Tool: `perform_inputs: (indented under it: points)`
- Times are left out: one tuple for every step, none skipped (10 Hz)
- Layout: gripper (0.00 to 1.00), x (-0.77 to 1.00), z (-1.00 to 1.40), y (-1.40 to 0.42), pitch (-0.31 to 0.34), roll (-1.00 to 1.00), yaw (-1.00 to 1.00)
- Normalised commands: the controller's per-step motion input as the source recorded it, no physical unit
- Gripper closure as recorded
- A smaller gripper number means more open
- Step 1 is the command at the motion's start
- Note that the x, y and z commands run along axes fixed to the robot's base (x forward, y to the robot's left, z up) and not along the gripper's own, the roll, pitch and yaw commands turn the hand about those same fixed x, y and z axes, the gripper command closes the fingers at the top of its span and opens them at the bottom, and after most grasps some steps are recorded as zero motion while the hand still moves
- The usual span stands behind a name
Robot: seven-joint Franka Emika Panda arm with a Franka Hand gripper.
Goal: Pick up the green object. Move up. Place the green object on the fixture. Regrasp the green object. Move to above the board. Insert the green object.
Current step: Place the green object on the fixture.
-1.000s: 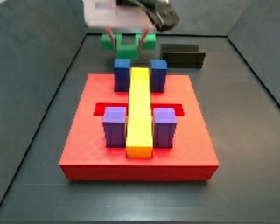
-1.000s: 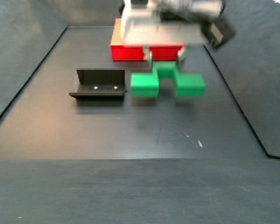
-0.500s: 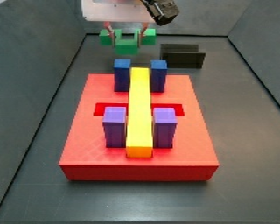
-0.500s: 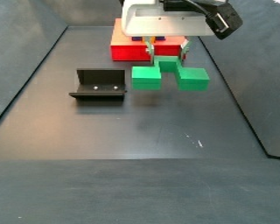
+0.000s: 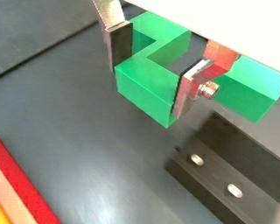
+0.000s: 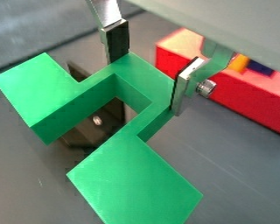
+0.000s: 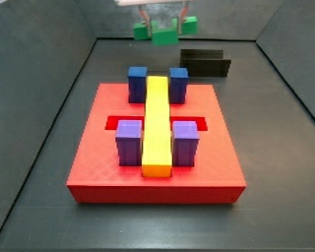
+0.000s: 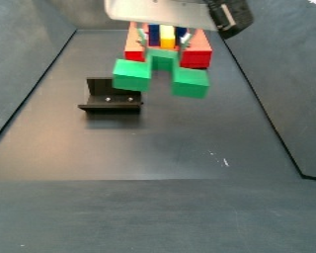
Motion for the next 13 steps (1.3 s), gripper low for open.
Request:
perform_inputs:
  points:
    - [1.0,0.77,0.21,0.15,-0.271,-0.95,-0.21]
    - [1.0,0.59,0.27,0.15,0.0,-1.0,-0.2]
    - [1.0,0.49,0.23,0.13,0.0,-1.0,-0.17]
    - [1.0,0.51,0.22,0.11,0.009,-1.0,-0.19]
    - [1.0,0.51,0.29,0.09,0.18,-1.0,-0.22]
    - [1.0,0.38,0.39,0.08,0.357,-1.0,-0.19]
    - [1.0,0.3,0.29,0.04,0.309,-1.0,-0.2]
    - [1.0,0.33,0.24,0.01,0.306,-1.0,-0.19]
    - [1.0,0.28,0.13,0.0,0.294,-1.0,-0.17]
    - [1.0,0.2,0.0,0.0,0.24,-1.0,-0.14]
    - [1.0,0.16,-0.06,0.0,0.211,-0.97,-0.13]
    - [1.0,0.15,-0.33,0.0,0.123,-0.73,-0.08]
    - [1.0,0.14,-0.47,0.0,0.111,-0.53,-0.06]
